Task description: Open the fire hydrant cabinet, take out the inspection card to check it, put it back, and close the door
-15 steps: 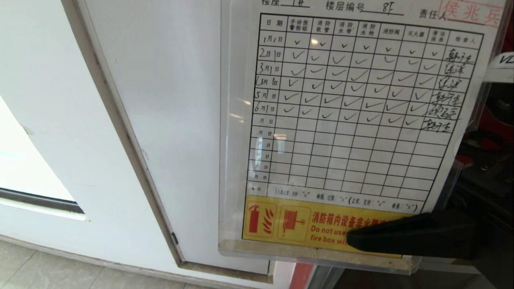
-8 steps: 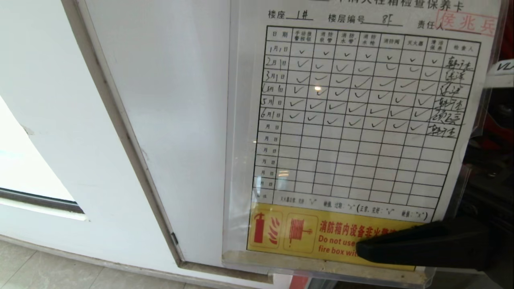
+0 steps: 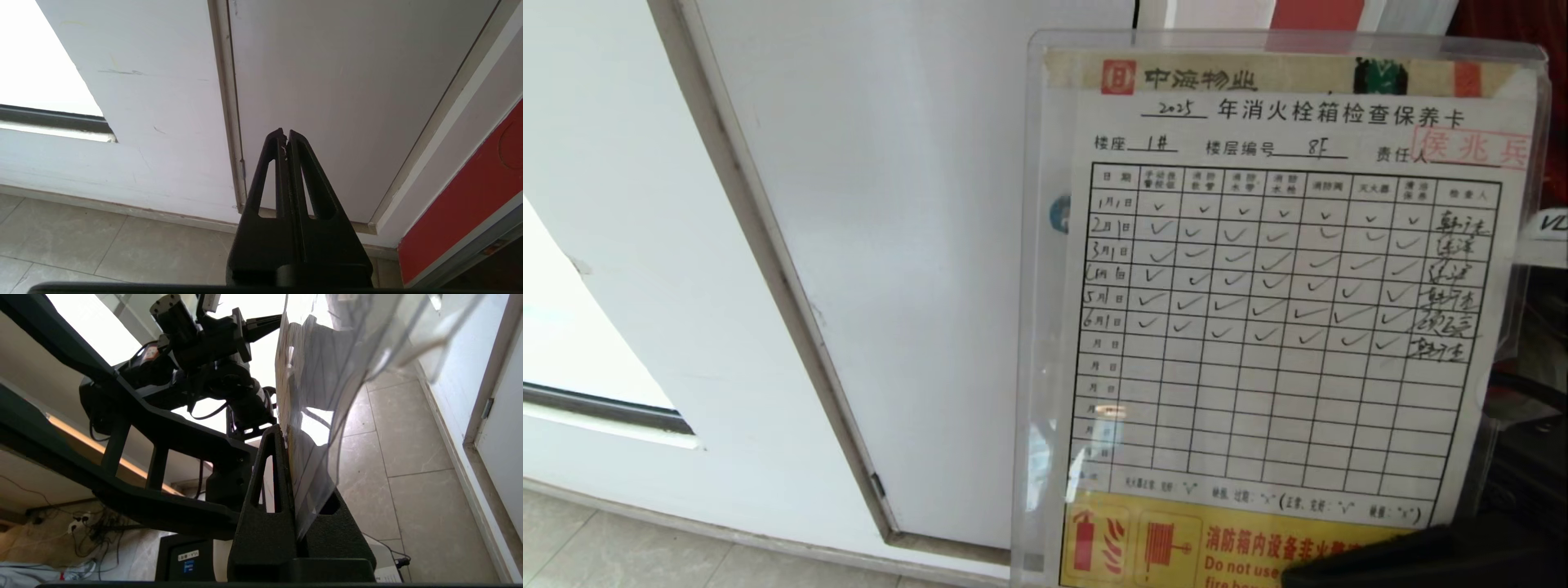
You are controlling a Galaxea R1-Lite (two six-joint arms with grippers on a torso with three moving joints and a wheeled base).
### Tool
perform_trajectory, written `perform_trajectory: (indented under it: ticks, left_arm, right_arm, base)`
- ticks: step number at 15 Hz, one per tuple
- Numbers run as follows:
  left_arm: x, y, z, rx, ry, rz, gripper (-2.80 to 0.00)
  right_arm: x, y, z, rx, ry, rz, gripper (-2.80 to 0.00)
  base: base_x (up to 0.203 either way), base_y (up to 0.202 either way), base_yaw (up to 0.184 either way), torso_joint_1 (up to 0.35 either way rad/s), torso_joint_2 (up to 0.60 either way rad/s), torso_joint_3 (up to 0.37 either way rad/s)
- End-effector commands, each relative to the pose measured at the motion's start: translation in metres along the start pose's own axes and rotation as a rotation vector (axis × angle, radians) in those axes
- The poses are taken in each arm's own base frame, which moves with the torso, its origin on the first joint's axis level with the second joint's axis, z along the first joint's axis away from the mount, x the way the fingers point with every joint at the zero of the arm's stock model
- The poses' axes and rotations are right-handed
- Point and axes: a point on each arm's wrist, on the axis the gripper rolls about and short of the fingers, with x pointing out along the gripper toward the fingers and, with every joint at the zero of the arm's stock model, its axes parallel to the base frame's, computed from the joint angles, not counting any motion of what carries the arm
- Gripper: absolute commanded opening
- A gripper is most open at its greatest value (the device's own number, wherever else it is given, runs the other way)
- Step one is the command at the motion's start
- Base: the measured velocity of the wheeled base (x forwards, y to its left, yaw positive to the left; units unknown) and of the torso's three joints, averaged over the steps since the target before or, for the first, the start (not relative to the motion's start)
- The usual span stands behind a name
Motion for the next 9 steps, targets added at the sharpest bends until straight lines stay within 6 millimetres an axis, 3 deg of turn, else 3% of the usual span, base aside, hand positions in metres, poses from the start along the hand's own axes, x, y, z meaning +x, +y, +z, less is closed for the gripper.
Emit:
perform_trajectory:
  ticks: [1, 9]
  left_arm:
    - [0.0001, 0.0, 0.0001, 0.0, 0.001, 0.0, -2.8]
    - [0.0001, 0.0, 0.0001, 0.0, 0.001, 0.0, -2.8]
  right_arm:
    - [-0.0053, 0.0058, -0.0043, -0.007, -0.005, 0.007, -2.8]
    - [-0.0089, 0.0129, -0.0076, -0.014, -0.004, 0.021, -2.8]
  base:
    - [0.0, 0.0, 0.0, 0.0, 0.0, 0.0]
    - [0.0, 0.0, 0.0, 0.0, 0.0, 0.0]
